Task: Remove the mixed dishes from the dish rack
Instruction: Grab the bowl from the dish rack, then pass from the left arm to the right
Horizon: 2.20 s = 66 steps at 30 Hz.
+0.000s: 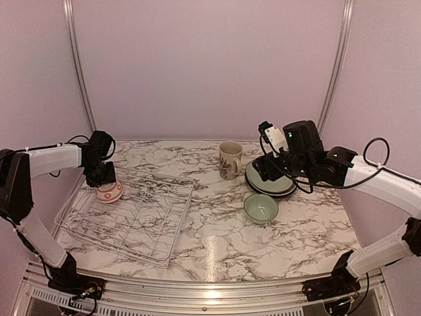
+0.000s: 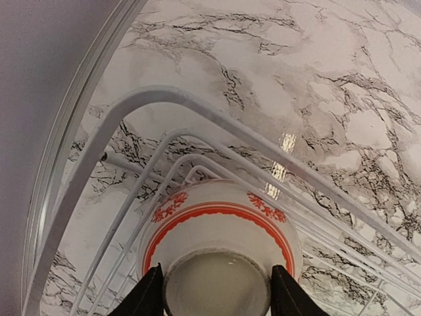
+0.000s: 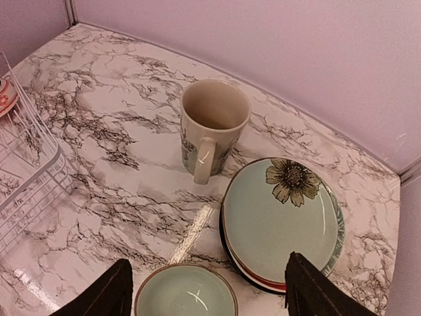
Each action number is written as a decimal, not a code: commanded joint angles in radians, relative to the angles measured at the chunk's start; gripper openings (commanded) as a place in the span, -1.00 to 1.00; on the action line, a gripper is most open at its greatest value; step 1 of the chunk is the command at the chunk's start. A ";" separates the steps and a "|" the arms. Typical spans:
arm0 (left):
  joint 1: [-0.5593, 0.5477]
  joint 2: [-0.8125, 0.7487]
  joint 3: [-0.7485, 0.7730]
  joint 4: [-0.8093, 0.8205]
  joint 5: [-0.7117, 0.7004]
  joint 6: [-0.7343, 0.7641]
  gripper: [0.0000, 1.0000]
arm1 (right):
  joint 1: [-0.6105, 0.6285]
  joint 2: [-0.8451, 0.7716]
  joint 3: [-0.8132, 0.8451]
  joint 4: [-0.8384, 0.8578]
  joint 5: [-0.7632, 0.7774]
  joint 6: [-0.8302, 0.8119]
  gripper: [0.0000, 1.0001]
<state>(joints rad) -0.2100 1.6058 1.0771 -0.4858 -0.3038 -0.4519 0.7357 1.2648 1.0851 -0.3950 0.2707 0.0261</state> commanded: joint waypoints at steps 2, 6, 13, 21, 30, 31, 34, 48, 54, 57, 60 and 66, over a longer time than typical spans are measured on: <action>0.000 -0.041 -0.016 -0.016 0.011 0.015 -0.30 | -0.005 0.013 0.015 0.025 -0.018 0.008 0.53; 0.000 -0.086 -0.013 -0.035 0.028 0.016 -0.44 | -0.004 0.012 0.013 0.028 -0.024 0.017 0.53; 0.000 -0.205 -0.004 -0.049 0.150 0.006 -0.50 | -0.005 0.008 0.005 0.058 -0.075 0.055 0.53; 0.000 -0.400 -0.028 0.098 0.432 -0.051 -0.51 | -0.005 0.013 -0.001 0.139 -0.190 0.138 0.53; -0.003 -0.537 -0.183 0.540 0.747 -0.293 -0.52 | -0.003 0.062 0.000 0.377 -0.480 0.240 0.61; -0.005 -0.545 -0.201 0.584 0.755 -0.318 -0.52 | -0.001 0.081 0.013 0.385 -0.506 0.252 0.61; -0.023 -0.573 -0.254 0.701 0.753 -0.386 -0.54 | 0.027 0.143 0.069 0.459 -0.566 0.275 0.63; -0.241 -0.493 -0.383 1.083 0.673 -0.557 -0.58 | 0.149 0.407 0.221 0.728 -0.759 0.473 0.68; -0.305 -0.400 -0.381 1.195 0.668 -0.598 -0.60 | 0.152 0.436 0.211 0.788 -0.808 0.522 0.68; -0.325 -0.362 -0.371 1.224 0.666 -0.607 -0.61 | 0.152 0.436 0.202 0.797 -0.808 0.529 0.64; -0.339 -0.338 -0.364 1.251 0.670 -0.616 -0.62 | 0.151 0.442 0.199 0.806 -0.810 0.534 0.52; -0.361 -0.327 -0.392 1.327 0.643 -0.642 -0.65 | 0.152 0.459 0.176 0.887 -0.832 0.586 0.28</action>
<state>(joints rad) -0.5568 1.2858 0.6914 0.6720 0.3607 -1.0687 0.8856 1.7046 1.2755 0.4072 -0.5308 0.5644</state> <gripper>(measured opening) 0.528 0.660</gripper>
